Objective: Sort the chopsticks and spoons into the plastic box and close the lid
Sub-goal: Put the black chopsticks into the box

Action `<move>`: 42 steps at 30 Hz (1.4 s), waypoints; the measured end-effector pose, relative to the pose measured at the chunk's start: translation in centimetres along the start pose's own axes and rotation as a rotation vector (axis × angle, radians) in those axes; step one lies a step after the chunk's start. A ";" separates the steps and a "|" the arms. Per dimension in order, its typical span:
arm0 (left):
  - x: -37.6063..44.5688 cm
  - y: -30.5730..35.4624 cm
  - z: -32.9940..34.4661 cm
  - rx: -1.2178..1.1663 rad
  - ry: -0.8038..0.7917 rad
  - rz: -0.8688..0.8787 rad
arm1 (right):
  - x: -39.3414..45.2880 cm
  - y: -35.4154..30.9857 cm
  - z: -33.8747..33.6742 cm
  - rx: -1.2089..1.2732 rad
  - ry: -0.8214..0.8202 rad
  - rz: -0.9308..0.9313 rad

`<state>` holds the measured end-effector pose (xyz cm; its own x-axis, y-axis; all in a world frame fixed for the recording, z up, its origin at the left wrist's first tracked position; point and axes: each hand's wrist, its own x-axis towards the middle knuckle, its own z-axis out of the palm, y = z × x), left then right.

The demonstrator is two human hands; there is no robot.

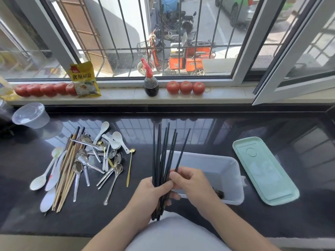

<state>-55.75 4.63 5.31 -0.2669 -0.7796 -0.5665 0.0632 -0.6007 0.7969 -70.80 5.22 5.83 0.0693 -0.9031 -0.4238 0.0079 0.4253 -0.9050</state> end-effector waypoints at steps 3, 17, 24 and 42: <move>0.2 -0.4 -0.4 -0.038 -0.001 -0.005 | 0.2 -0.6 -0.8 0.106 0.096 0.002; 1.7 -1.2 -1.9 -0.113 0.368 0.019 | 6.0 3.0 -7.7 -1.673 -0.232 -0.014; 1.2 -0.9 -2.2 -0.167 0.348 -0.031 | 9.7 6.2 -6.4 -1.751 -0.249 0.034; 0.1 0.2 0.1 -0.007 0.017 0.031 | -1.0 -0.9 -0.5 -0.029 -0.013 -0.003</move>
<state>-55.84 4.40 5.40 -0.2478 -0.8011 -0.5449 0.0779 -0.5771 0.8130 -71.34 5.69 7.04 0.0825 -0.9034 -0.4209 -0.0209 0.4206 -0.9070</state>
